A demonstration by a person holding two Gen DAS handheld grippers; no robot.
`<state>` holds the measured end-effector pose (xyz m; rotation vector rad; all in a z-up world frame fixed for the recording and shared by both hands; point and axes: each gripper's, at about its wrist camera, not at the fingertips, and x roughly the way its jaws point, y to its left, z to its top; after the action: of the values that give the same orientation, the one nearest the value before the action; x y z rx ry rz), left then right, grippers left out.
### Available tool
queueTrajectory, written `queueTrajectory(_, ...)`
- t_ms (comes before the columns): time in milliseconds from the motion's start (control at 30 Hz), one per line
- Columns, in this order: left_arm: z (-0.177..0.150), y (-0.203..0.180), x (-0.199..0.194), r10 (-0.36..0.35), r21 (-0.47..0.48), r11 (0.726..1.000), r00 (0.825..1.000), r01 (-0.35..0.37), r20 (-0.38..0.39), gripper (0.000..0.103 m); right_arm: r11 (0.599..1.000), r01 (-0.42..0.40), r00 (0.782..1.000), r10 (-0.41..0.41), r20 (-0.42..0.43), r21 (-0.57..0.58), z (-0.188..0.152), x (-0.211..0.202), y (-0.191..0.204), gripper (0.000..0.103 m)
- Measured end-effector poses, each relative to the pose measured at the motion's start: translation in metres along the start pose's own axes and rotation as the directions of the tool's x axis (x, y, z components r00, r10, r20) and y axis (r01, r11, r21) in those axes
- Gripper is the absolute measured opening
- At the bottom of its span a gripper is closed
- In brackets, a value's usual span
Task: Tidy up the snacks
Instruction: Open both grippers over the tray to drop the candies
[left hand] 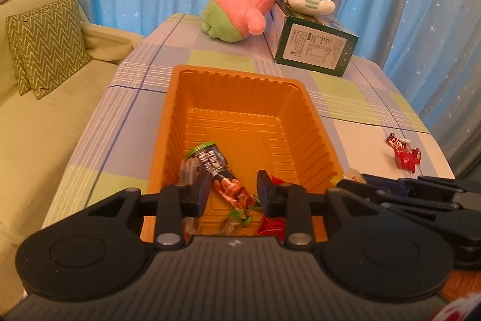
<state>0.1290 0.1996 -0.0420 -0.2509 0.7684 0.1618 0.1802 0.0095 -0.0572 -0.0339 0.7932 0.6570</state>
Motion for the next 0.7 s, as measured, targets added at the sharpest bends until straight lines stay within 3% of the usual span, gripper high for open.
queueTrajectory(533,-0.012,0.020,-0.027,0.046,-0.063,0.997,0.998,-0.044,0.033,0.032,0.997,-0.070,0.997,0.070,0.010,-0.029,0.009,0.009,0.016,0.026)
queueTrajectory(600,-0.013,0.022,-0.028,0.049,-0.066,0.997,0.998,-0.047,0.033,0.032,0.994,-0.102,0.995,0.102,0.008,-0.034,0.011,0.013,0.018,0.050)
queueTrajectory(633,-0.014,0.023,-0.028,0.050,-0.069,0.996,0.998,-0.048,0.033,0.032,0.994,-0.102,0.995,0.102,0.011,-0.035,0.011,0.014,0.018,0.067)
queueTrajectory(700,-0.015,0.025,-0.031,0.052,-0.074,0.996,0.998,-0.049,0.033,0.032,0.995,-0.094,0.995,0.095,0.037,-0.034,0.011,0.010,0.017,0.069)
